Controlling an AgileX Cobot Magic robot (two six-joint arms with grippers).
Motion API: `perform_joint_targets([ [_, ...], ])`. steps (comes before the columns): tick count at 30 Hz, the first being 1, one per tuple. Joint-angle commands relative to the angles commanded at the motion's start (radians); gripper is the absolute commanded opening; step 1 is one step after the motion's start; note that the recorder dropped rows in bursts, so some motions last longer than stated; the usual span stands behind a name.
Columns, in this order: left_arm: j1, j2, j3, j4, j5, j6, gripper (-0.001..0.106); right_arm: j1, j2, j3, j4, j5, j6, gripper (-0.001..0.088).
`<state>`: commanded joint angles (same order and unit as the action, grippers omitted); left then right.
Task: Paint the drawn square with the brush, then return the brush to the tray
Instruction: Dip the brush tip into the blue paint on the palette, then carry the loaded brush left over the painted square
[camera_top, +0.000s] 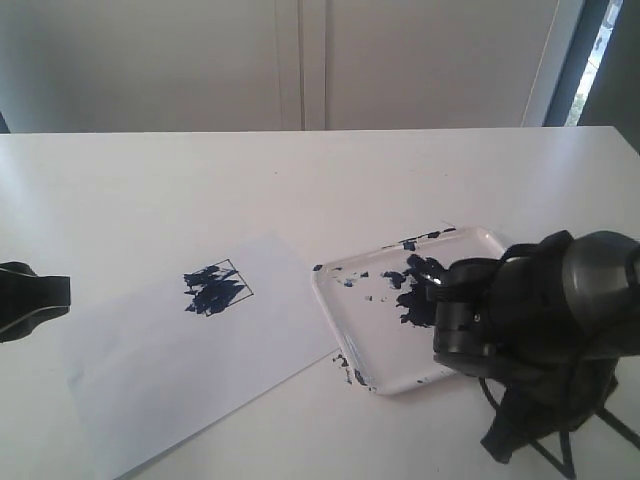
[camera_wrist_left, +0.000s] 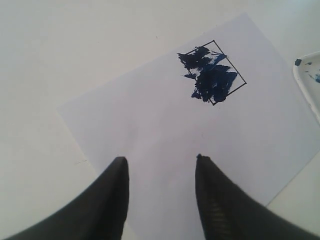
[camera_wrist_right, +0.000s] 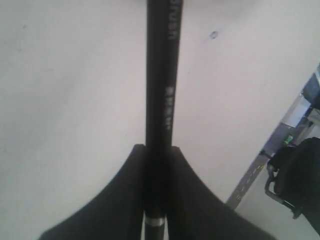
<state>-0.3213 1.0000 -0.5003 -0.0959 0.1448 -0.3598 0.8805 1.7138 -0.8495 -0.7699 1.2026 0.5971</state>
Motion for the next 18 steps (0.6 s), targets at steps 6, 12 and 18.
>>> perform_joint_targets([
  [6, 0.0, 0.086, 0.0, 0.0, -0.025, 0.0, 0.048, 0.109, 0.004, -0.18, -0.064, 0.018, -0.234, 0.0],
  [12, 0.0, 0.154, 0.0, 0.0, -0.025, -0.002, 0.048, 0.19, 0.067, -0.25, -0.13, 0.018, -0.375, 0.0],
  [18, 0.0, 0.207, 0.0, -0.011, -0.04, -0.007, 0.048, 0.201, 0.176, -0.314, -0.226, 0.018, -0.419, 0.0],
])
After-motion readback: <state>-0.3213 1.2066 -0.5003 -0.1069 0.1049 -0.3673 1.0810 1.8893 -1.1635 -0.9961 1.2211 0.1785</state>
